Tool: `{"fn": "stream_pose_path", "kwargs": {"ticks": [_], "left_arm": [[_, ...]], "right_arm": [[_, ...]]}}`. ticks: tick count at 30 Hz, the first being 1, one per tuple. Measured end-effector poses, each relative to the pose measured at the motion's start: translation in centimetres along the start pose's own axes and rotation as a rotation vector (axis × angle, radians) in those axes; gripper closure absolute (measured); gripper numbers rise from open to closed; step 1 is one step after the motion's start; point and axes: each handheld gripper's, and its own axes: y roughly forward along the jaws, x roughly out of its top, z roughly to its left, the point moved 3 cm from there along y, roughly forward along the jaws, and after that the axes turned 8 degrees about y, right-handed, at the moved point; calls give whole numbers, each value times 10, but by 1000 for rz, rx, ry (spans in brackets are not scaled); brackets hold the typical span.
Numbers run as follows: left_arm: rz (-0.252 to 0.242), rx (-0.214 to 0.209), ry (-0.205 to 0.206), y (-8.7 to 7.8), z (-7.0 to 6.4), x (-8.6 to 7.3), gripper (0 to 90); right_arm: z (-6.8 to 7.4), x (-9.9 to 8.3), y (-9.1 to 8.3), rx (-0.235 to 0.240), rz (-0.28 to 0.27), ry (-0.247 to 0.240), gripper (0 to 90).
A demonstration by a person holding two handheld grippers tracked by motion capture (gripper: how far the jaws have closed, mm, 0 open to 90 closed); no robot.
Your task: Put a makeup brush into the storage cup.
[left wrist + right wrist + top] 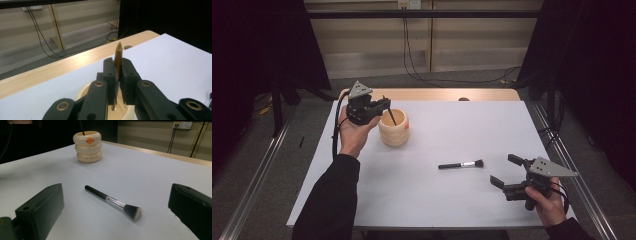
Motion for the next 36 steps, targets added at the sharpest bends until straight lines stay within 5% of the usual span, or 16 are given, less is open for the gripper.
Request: {"fn": "stream_pose_path", "kwargs": {"ticks": [36], "left_arm": [[33, -2, -25, 18, -2, -34, 838]], "right_arm": [[2, -1, 0, 18, 12, -19, 0]]}}
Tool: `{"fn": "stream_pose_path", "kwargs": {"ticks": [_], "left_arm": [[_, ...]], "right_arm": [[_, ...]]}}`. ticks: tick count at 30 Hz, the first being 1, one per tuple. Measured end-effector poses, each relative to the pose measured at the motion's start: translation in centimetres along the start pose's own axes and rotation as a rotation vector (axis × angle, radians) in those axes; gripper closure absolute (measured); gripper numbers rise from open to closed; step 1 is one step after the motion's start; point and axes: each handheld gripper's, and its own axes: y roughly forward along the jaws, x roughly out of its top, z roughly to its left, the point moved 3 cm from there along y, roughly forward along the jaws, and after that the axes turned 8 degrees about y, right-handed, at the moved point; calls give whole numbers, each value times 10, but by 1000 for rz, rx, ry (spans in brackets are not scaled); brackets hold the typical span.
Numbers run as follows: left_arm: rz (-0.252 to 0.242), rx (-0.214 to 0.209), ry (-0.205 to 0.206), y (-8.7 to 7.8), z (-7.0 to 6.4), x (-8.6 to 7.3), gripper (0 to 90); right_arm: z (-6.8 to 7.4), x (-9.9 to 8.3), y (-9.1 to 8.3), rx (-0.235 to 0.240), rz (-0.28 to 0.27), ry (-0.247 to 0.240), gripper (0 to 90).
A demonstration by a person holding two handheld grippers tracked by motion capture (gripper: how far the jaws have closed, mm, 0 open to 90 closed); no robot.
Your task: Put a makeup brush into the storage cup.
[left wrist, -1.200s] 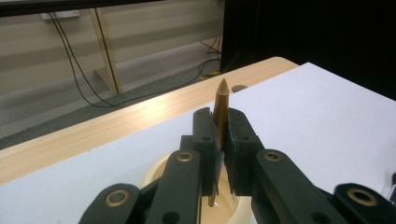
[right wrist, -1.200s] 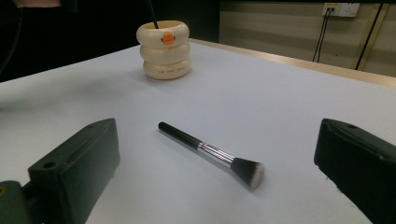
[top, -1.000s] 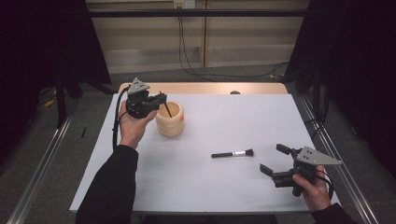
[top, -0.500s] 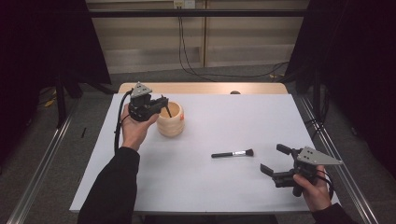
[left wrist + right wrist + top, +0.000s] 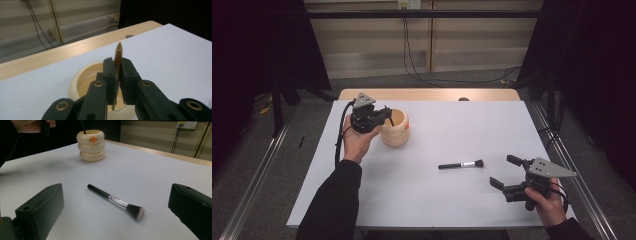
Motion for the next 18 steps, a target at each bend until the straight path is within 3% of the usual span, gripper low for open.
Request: {"fn": "stream_pose_path", "kwargs": {"ticks": [10, 14, 18], "left_arm": [[8, -9, 2, 2, -1, -7, 778], [13, 26, 9, 2, 0, -9, 676], [-7, 34, -1, 2, 2, -10, 559]], "right_arm": [[2, 0, 1, 27, 0, 3, 0], [3, 0, 1, 25, -1, -1, 0], [2, 0, 0, 24, 0, 1, 0]]}}
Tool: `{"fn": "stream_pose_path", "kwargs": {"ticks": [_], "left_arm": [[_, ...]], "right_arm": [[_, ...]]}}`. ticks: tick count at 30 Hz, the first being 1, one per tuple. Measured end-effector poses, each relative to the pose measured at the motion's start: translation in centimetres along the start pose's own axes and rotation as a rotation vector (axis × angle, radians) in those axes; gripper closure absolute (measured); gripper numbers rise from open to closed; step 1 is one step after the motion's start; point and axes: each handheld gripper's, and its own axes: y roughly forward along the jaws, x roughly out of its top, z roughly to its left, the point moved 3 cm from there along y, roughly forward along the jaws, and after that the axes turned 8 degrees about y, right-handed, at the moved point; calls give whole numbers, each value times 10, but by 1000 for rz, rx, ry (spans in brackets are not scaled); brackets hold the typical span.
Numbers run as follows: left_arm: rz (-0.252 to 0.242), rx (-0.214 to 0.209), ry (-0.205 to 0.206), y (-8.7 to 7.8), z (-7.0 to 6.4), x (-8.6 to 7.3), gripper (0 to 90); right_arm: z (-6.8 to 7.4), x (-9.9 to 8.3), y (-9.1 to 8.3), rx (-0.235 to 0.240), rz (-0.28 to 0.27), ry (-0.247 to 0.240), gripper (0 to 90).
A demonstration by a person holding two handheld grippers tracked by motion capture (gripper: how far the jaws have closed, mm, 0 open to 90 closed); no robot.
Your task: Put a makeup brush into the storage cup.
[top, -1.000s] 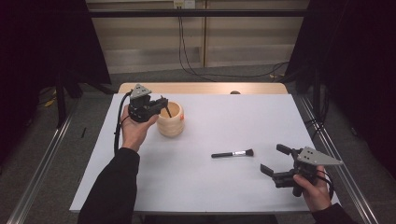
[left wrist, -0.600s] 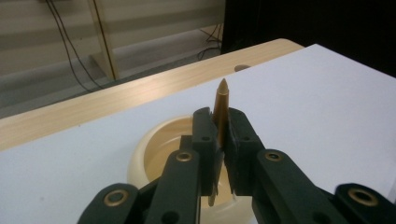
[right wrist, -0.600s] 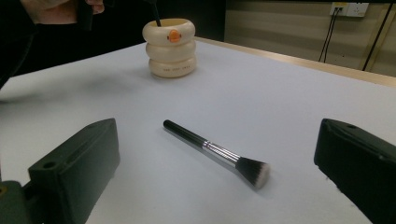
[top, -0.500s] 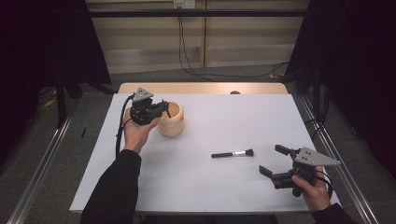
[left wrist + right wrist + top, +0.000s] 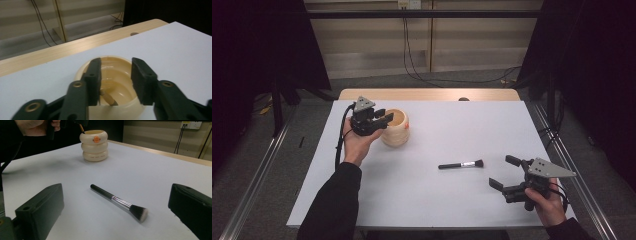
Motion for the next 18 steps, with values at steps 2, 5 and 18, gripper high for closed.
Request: {"fn": "stream_pose_path", "kwargs": {"ticks": [2, 5, 18], "left_arm": [[-9, 14, 3, -1, 1, 1, 484], [-38, 13, -33, -1, 2, 4, 359], [-65, 16, -72, -12, 4, 5, 46]], "right_arm": [[0, 0, 0, -2, -3, 4, 0], [0, 1, 0, -1, -10, 9, 0], [-1, 3, -1, -5, -33, 25, 0]]}}
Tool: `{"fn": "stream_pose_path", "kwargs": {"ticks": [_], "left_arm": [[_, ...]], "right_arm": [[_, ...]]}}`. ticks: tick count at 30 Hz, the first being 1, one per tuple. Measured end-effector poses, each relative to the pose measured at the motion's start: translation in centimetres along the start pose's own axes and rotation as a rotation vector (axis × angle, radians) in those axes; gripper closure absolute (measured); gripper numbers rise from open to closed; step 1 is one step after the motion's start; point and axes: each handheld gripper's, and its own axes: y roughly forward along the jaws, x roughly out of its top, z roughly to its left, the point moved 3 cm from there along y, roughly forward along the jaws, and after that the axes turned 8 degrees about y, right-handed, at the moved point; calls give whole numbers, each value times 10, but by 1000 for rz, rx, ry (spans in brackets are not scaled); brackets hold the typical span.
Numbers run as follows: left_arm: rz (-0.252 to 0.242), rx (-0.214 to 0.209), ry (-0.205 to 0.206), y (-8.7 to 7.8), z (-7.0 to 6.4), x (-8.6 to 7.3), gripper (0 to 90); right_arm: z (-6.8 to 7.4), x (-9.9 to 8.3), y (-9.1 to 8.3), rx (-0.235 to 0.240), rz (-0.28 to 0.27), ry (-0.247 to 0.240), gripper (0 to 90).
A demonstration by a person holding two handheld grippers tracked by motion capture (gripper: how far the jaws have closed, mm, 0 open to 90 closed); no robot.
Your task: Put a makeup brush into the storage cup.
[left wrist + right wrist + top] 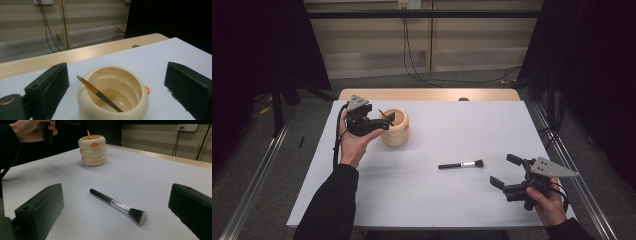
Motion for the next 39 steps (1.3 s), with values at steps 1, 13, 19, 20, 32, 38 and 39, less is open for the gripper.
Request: {"fn": "stream_pose_path", "kwargs": {"ticks": [1, 13, 19, 20, 32, 38, 39], "left_arm": [[-4, -5, 0, -1, 0, 0, 40], [-63, -12, 56, -25, -5, 2, 14], [-61, 4, 40, -35, -1, -13, 10], [-62, 5, 41, -36, -1, -15, 10], [-89, -14, 75, -54, -27, -24, 13], [-92, -35, 89, -66, -35, -26, 13], [-87, -31, 96, -67, -35, -28, 13]], "right_arm": [[0, 0, 0, -4, -7, 5, 0], [1, -1, 2, -1, 1, 5, 0], [0, -1, 0, -8, -10, 16, 0], [-1, -1, 0, -7, -8, 13, 0], [0, -2, 0, 0, 3, 5, 0], [0, -2, 1, -3, 5, 6, 0], [1, -2, 1, -3, 6, 9, 0]]}}
